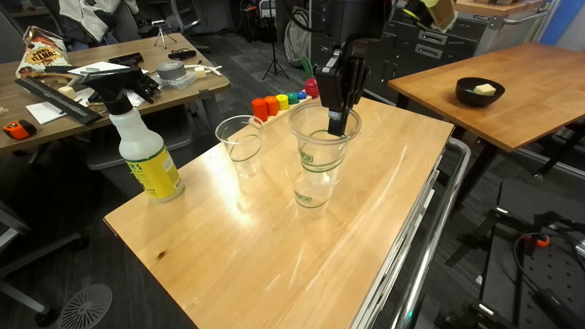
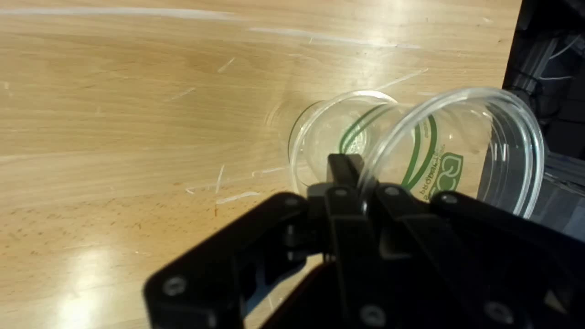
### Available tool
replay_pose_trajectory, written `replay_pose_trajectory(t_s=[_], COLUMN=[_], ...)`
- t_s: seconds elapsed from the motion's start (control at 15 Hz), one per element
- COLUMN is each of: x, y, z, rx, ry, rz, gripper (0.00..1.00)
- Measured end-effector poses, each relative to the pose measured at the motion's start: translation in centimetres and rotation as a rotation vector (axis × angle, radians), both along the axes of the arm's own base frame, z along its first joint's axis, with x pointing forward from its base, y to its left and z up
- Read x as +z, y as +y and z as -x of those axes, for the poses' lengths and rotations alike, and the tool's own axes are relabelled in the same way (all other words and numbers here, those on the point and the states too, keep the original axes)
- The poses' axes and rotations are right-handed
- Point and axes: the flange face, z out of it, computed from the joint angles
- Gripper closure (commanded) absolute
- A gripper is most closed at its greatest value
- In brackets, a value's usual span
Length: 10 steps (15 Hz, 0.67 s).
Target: Stack the four cups together
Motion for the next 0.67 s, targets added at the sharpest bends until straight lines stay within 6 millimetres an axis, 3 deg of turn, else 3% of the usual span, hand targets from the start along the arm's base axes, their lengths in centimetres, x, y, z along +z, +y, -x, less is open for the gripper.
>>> replay_pose_trajectory(t_s=[0.27,0.33,0.4,0.53,0.67], x=[-1.4,-1.6,-1.8,-2.1,-2.1], y=[0.1,0.1,0.2,0.3,0.5], z=[-0.7,-0.9,-1.2,-1.6,-1.9], rx=[-0.005,-0.007,-0.009,-0.010,-0.007], ry=[0.024,0.027,0.030,0.033,0.029], rz=[-0.005,-0.006,-0.008,-0.012,-0.013], gripper=[0.99,0.94,0.69,0.64,0.49])
